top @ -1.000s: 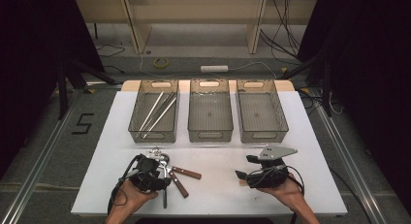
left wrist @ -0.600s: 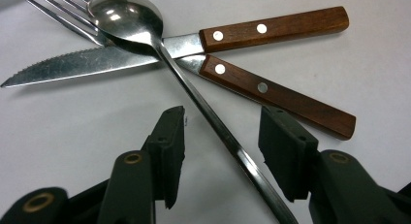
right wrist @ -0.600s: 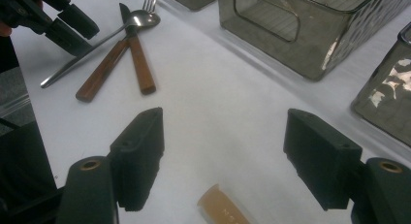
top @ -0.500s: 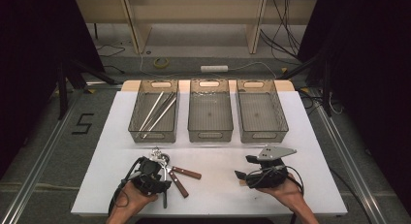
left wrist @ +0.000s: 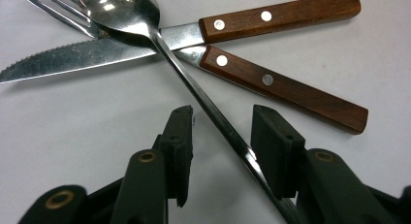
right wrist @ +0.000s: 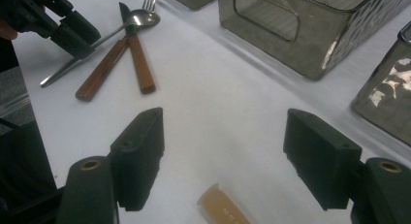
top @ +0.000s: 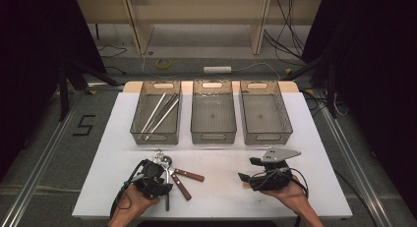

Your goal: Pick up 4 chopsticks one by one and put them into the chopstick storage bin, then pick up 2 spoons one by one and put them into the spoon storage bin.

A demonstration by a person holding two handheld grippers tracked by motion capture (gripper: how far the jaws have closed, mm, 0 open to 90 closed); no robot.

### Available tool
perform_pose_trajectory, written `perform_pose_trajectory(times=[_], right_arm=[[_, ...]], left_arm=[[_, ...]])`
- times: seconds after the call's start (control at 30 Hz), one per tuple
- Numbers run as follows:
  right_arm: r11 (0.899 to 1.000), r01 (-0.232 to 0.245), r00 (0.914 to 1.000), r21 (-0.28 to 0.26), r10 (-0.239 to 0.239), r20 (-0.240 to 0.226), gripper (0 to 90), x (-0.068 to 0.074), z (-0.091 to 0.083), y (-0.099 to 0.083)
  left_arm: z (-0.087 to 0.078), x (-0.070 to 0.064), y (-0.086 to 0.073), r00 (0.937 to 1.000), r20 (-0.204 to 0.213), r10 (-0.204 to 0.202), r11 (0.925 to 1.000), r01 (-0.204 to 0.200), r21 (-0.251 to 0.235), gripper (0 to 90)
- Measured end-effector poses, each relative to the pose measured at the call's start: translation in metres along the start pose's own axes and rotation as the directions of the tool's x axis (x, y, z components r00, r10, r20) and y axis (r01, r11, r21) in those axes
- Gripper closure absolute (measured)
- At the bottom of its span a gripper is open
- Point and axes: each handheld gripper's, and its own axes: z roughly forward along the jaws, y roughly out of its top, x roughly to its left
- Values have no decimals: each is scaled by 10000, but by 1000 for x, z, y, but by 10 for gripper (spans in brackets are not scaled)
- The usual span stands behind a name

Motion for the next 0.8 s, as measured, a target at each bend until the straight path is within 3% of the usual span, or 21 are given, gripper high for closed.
perform_pose_trajectory(times=[0.6,0.8], right_arm=[[10000,8,10000,13,-8,3,321,1,0,0],[10000,75,10000,20,-75,15,323,2,0,1]], left_arm=[[3,3,0,9998,206,-78,9999,76,106,658],[4,5,0,9979,536,-363,9993,360,67,686]])
